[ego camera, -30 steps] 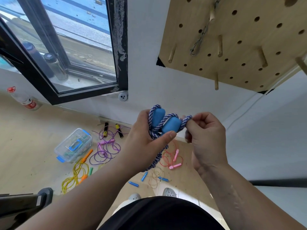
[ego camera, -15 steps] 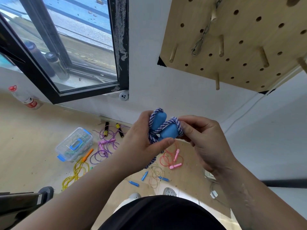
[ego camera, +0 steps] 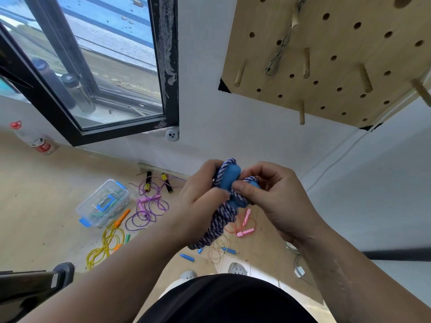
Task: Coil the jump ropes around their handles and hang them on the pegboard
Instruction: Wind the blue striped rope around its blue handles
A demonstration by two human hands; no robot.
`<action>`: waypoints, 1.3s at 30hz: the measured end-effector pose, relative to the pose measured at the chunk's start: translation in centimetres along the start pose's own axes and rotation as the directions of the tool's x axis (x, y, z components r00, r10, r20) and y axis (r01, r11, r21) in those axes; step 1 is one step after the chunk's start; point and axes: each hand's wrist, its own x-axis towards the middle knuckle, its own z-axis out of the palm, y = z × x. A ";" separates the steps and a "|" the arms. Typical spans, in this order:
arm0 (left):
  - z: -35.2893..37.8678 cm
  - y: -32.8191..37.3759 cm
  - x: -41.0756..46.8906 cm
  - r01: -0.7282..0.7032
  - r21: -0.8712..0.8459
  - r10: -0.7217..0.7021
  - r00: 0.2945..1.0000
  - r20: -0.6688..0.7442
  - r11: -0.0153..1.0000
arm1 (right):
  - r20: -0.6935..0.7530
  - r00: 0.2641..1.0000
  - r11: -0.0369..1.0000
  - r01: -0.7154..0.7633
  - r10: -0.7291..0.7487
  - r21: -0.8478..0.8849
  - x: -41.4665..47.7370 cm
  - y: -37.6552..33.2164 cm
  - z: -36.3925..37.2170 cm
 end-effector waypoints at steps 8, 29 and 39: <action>0.6 -0.6 0.6 0.036 -0.037 -0.041 0.988 -0.151 0.999 | 0.058 0.997 0.999 -0.046 0.046 -0.007 0.2 0.5 0.2; -1.0 1.6 2.0 -0.038 0.020 0.039 0.998 -0.052 0.999 | 0.173 0.922 0.834 0.388 -0.347 -0.393 0.1 0.9 0.7; -0.7 0.3 2.0 0.391 -0.723 -0.408 0.898 0.164 0.570 | 0.072 0.964 0.951 0.263 -0.255 -0.163 -0.5 1.6 0.5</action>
